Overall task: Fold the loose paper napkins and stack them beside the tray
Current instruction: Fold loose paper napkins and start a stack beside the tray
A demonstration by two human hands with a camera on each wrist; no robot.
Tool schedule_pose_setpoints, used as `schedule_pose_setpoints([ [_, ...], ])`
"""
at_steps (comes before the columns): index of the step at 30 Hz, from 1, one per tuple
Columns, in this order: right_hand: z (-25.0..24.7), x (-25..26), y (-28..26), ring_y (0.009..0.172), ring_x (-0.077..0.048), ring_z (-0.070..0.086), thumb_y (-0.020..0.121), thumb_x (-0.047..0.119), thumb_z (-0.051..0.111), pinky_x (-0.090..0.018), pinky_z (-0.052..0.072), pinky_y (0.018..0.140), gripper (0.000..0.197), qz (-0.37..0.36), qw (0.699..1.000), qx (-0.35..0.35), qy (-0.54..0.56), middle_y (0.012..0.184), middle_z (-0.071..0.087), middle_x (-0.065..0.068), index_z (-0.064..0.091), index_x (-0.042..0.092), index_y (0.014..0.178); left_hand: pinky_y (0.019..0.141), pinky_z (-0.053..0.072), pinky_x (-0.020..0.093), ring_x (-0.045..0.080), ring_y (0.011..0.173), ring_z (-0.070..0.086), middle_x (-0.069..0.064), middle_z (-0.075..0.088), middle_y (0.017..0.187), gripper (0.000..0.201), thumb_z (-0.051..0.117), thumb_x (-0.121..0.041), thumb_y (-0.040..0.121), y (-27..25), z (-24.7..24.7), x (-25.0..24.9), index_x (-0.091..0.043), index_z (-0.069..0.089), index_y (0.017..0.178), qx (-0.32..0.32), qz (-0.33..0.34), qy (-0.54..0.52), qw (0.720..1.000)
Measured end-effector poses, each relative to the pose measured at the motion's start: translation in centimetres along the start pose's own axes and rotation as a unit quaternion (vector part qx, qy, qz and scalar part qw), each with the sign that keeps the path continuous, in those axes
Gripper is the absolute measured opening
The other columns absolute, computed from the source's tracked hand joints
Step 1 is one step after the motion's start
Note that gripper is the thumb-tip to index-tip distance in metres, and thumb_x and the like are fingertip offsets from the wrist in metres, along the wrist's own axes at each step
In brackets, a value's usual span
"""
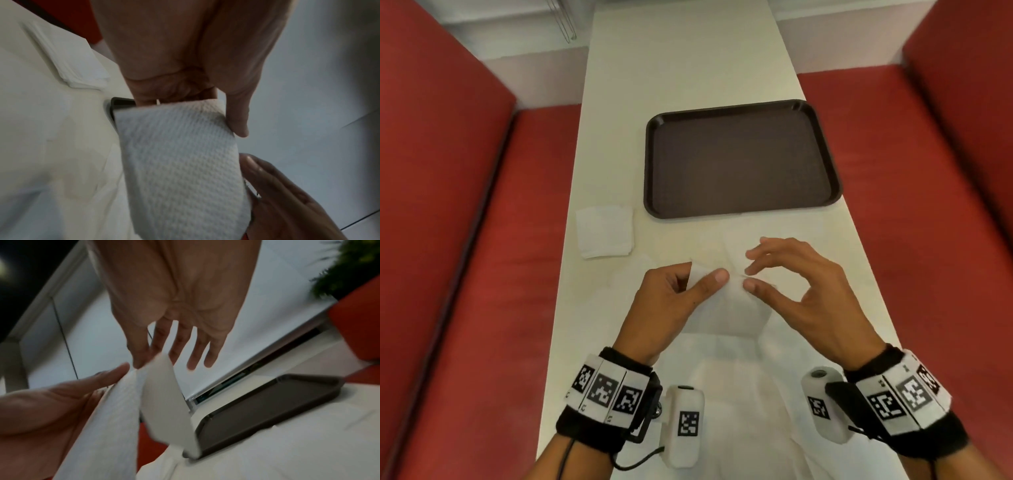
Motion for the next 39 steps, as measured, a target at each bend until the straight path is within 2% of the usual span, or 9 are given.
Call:
schedule_pose_setpoints([
  [6, 4.5, 1.7, 3.0, 0.103, -0.009, 0.068, 0.088, 0.037, 0.066, -0.023, 0.053, 0.094, 0.021, 0.078, 0.987, 0.056, 0.128, 0.11, 0.069, 0.015, 0.065, 0.027, 0.106, 0.067, 0.057, 0.032, 0.015, 0.074, 0.071, 0.001, 0.075, 0.079, 0.026, 0.07, -0.045, 0.077, 0.9, -4.9, 0.0, -0.021, 0.077, 0.076, -0.036, 0.006, -0.002, 0.999],
  [12, 7.7, 2.8, 5.9, 0.097, -0.012, 0.067, 0.09, 0.03, 0.067, -0.024, 0.053, 0.088, 0.01, 0.067, 0.991, 0.058, 0.097, 0.097, 0.071, 0.012, 0.07, 0.025, 0.097, 0.069, 0.056, 0.049, 0.036, 0.081, 0.069, 0.016, 0.072, 0.081, 0.035, 0.071, -0.041, 0.081, 2.5, -9.0, 0.0, -0.006, 0.075, 0.082, -0.047, 0.035, -0.011, 0.998],
  [18, 9.6, 3.4, 8.8, 0.089, -0.015, 0.068, 0.089, 0.028, 0.062, -0.031, 0.06, 0.076, 0.015, 0.11, 0.975, 0.062, 0.182, 0.095, 0.067, 0.01, 0.067, 0.015, 0.096, 0.095, 0.051, 0.021, 0.0, 0.117, 0.057, -0.022, 0.058, 0.126, 0.066, 0.08, -0.057, 0.07, 4.8, -13.0, 1.2, -0.038, 0.054, 0.128, -0.04, 0.055, 0.102, 0.992],
  [22, 10.7, 2.6, 10.8, 0.074, -0.01, 0.066, 0.091, 0.024, 0.062, -0.022, 0.055, 0.063, 0.011, 0.137, 0.97, 0.05, 0.194, 0.099, 0.066, 0.007, 0.067, 0.018, 0.097, 0.093, 0.055, 0.038, 0.015, 0.096, 0.069, -0.008, 0.074, 0.098, 0.018, 0.077, -0.033, 0.084, 6.4, -14.5, 1.5, -0.024, 0.072, 0.098, 0.055, 0.029, 0.079, 0.995],
  [26, 12.2, 0.9, 12.3, 0.079, -0.022, 0.072, 0.094, 0.017, 0.061, -0.032, 0.061, 0.073, 0.017, 0.171, 0.965, 0.019, 0.197, 0.103, 0.062, -0.001, 0.063, 0.021, 0.11, 0.072, 0.049, 0.023, 0.011, 0.071, 0.064, -0.008, 0.068, 0.069, 0.024, 0.075, -0.014, 0.085, 8.9, -17.6, 3.2, -0.022, 0.068, 0.064, -0.028, -0.01, 0.002, 1.0],
  [28, 12.5, 0.1, 12.4, 0.081, -0.021, 0.074, 0.094, 0.017, 0.06, -0.027, 0.06, 0.076, 0.017, 0.186, 0.963, 0.005, 0.196, 0.1, 0.064, 0.002, 0.062, 0.021, 0.11, 0.081, 0.056, 0.03, 0.022, 0.09, 0.073, 0.005, 0.077, 0.089, 0.002, 0.074, -0.012, 0.085, 10.4, -19.4, 4.2, -0.012, 0.076, 0.085, -0.069, -0.042, -0.042, 0.996],
  [30, 12.6, -0.7, 12.1, 0.081, -0.02, 0.074, 0.094, 0.018, 0.06, -0.024, 0.06, 0.075, 0.015, 0.204, 0.962, 0.0, 0.181, 0.097, 0.065, 0.005, 0.063, 0.021, 0.108, 0.087, 0.057, 0.036, 0.031, 0.101, 0.072, 0.01, 0.077, 0.101, 0.019, 0.075, -0.013, 0.085, 11.9, -20.9, 5.3, -0.002, 0.073, 0.1, -0.112, -0.063, -0.039, 0.991],
  [36, 11.8, -2.9, 10.1, 0.082, -0.015, 0.074, 0.085, 0.033, 0.06, -0.016, 0.057, 0.072, 0.025, 0.235, 0.963, -0.002, 0.135, 0.097, 0.068, 0.011, 0.063, 0.022, 0.107, 0.078, 0.056, 0.035, 0.019, 0.085, 0.068, -0.005, 0.074, 0.082, 0.018, 0.082, -0.035, 0.08, 14.9, -22.8, 6.9, -0.02, 0.076, 0.088, -0.194, -0.073, 0.203, 0.957],
  [39, 10.7, -3.7, 9.1, 0.083, -0.014, 0.074, 0.083, 0.036, 0.06, -0.016, 0.057, 0.075, 0.027, 0.245, 0.962, -0.006, 0.12, 0.098, 0.067, 0.016, 0.062, 0.023, 0.107, 0.069, 0.041, 0.031, 0.018, 0.093, 0.051, -0.009, 0.066, 0.083, 0.03, 0.08, -0.04, 0.081, 15.0, -22.0, 6.9, -0.024, 0.07, 0.104, -0.212, -0.093, 0.308, 0.923],
])
Point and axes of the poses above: each hand's wrist, its own y-axis towards the middle knuckle, its own z-axis out of the palm, x = y × z, the point moved 3 cm from there along y, towards the middle knuckle
